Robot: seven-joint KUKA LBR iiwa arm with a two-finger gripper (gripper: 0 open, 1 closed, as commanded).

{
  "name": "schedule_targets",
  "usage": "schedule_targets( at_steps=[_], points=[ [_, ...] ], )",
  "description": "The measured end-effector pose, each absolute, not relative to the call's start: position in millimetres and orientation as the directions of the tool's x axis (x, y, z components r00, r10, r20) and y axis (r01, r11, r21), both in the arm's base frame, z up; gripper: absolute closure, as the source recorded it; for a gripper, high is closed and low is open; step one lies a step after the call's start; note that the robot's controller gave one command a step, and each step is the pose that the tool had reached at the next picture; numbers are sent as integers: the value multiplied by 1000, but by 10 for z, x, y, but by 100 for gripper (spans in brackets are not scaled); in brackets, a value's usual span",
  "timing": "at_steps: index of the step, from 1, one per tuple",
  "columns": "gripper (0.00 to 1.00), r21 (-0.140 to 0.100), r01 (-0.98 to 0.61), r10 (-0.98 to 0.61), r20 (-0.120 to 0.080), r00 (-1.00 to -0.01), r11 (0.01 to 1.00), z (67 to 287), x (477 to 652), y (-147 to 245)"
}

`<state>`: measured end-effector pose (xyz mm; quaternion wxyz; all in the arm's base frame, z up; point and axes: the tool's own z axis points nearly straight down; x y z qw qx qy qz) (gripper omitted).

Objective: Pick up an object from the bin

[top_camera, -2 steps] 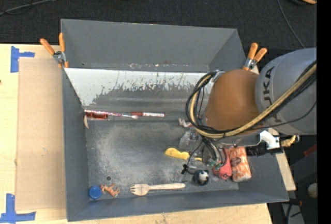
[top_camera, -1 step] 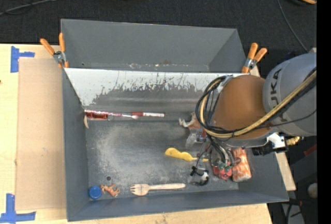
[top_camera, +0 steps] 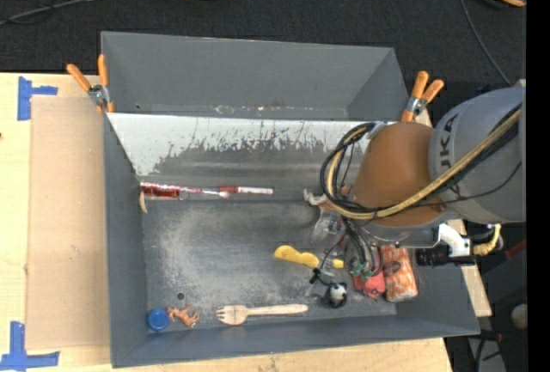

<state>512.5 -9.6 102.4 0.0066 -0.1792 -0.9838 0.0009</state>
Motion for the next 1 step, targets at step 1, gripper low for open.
schedule_targets(
  at_steps=[1],
  points=[
    [0,-7,440,440,14,-898,898,837,5152,-98]
  ],
)
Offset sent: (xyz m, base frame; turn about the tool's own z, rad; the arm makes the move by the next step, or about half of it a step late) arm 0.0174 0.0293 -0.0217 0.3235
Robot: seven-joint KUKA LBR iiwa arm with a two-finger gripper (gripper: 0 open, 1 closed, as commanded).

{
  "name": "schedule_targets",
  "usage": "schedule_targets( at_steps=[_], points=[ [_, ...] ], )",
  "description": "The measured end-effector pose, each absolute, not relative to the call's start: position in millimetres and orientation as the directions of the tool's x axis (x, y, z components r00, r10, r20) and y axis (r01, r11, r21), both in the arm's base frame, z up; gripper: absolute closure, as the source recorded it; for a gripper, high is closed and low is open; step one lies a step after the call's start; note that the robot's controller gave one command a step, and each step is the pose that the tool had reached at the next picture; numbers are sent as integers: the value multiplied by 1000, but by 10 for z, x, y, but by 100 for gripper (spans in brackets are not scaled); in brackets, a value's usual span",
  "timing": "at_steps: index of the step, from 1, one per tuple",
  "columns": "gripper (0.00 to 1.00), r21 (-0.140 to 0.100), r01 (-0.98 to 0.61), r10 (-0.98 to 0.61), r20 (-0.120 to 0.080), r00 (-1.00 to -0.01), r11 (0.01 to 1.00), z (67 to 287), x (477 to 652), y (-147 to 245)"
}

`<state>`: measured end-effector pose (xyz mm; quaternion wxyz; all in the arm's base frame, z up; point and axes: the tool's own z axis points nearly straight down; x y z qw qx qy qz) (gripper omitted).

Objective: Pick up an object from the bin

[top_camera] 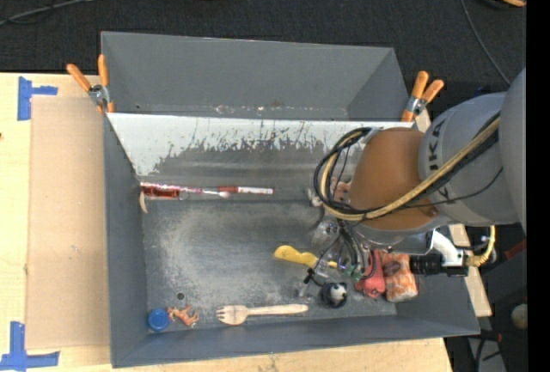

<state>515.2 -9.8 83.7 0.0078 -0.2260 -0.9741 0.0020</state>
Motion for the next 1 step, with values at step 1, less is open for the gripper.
schedule_targets(
  at_steps=[1],
  points=[
    [100,-7,631,631,10,-776,776,798,5295,200]
  ],
)
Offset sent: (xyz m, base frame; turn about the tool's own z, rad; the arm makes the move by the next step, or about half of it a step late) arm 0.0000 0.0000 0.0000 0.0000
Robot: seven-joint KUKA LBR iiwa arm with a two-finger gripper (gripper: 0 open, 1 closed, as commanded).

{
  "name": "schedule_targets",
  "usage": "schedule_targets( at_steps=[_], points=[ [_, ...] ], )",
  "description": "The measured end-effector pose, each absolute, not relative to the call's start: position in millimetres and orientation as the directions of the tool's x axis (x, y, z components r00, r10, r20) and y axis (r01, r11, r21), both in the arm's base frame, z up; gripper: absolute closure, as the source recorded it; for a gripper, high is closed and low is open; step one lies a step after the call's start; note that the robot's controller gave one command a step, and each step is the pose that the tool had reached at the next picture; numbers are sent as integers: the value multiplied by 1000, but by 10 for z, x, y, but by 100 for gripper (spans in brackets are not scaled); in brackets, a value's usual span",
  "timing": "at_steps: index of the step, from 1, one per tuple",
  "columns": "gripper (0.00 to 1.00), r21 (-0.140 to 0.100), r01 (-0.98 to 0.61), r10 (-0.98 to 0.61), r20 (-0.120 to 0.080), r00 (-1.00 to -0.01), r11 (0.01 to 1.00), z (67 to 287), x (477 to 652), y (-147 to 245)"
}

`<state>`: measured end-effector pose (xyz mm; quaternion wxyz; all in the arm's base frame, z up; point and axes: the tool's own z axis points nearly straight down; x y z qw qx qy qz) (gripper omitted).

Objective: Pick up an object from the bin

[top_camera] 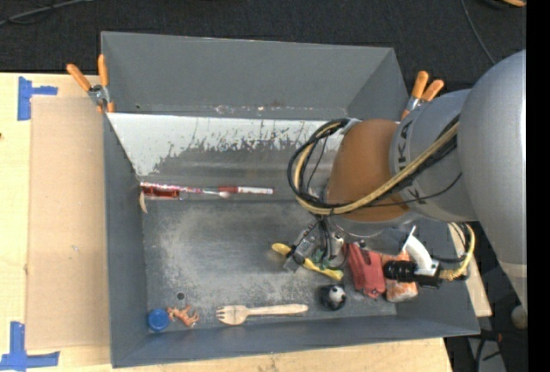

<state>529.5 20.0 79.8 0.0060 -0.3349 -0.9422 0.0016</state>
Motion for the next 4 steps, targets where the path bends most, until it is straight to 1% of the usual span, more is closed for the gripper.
schedule_targets(
  at_steps=[1,2,3,4],
  points=[
    [100,-7,632,632,11,-775,775,798,5295,198],
    [100,-9,627,627,12,-779,779,802,5271,28],
    [100,-8,632,632,13,-775,775,834,5375,-16],
    [100,-13,621,621,16,-784,784,894,5214,-209]
  ],
)
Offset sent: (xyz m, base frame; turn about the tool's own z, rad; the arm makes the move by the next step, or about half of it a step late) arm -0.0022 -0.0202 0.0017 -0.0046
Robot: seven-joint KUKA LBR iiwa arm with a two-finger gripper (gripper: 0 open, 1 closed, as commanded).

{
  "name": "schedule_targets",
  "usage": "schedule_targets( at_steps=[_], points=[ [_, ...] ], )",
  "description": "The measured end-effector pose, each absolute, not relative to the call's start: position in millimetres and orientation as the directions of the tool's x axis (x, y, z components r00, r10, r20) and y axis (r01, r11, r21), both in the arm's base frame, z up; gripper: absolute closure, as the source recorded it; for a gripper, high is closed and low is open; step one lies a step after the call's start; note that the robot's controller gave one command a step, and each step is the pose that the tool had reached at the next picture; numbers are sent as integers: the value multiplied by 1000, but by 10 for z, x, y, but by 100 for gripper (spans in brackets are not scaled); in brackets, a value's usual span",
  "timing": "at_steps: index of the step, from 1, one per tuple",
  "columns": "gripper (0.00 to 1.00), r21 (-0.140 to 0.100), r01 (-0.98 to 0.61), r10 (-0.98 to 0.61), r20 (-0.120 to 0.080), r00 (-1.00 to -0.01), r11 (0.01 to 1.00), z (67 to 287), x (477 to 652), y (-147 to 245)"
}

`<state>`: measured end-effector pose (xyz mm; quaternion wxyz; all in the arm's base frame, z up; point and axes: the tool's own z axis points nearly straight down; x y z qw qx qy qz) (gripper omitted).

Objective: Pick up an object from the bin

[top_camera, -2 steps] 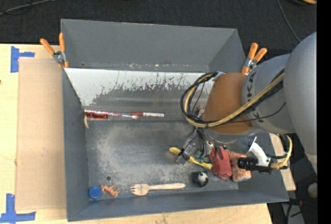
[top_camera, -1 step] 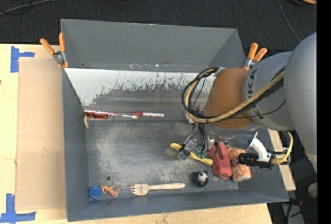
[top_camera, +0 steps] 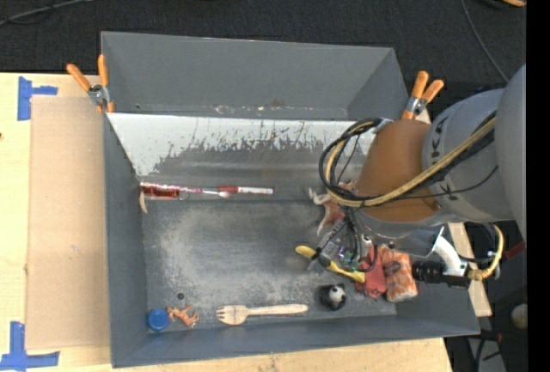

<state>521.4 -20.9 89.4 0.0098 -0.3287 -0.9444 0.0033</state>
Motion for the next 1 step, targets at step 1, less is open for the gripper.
schedule_targets(
  at_steps=[1],
  points=[
    [100,-10,614,614,16,-789,789,791,5247,-189]
  ],
)
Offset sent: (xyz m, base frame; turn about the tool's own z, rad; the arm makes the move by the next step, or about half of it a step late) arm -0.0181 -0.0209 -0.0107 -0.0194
